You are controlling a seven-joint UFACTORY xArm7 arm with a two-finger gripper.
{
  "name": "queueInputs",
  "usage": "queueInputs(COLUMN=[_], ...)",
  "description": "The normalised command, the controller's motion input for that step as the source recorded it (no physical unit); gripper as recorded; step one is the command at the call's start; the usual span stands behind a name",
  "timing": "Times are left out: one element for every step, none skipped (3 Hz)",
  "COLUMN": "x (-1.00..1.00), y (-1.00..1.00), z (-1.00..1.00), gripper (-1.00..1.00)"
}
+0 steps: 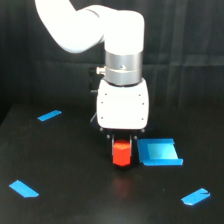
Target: Pick up the red object from the table
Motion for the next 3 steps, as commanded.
queueInputs(x=[-0.42, -0.39, -0.37], y=[0.23, 0.12, -0.08], z=[0.99, 0.91, 0.82], gripper=[-1.0, -0.98, -0.98])
